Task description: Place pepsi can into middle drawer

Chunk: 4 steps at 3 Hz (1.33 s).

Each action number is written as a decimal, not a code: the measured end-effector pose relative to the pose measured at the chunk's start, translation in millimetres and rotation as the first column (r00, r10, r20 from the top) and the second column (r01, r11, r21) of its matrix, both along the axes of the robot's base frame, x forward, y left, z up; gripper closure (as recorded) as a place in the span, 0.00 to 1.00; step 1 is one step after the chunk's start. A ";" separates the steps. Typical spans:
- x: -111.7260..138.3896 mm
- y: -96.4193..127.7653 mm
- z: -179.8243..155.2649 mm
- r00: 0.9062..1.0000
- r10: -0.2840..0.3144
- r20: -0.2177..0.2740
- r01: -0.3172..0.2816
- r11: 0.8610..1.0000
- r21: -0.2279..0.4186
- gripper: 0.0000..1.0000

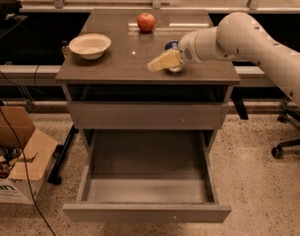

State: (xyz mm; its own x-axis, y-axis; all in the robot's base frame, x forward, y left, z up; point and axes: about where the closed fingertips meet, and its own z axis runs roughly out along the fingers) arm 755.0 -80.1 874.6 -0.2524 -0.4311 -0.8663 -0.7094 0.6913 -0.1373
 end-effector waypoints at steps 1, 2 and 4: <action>13.7 -9.7 -17.6 0.999 -0.042 -0.031 0.043 0.998 0.035 0.16; 17.0 -17.9 -29.1 0.996 -0.072 -0.053 0.075 0.996 0.055 0.39; -1.1 -23.2 -10.5 0.998 -0.053 -0.045 0.053 0.999 0.004 0.86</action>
Offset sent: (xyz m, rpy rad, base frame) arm 0.0205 -0.0337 -0.0402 0.0832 0.0714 -0.1203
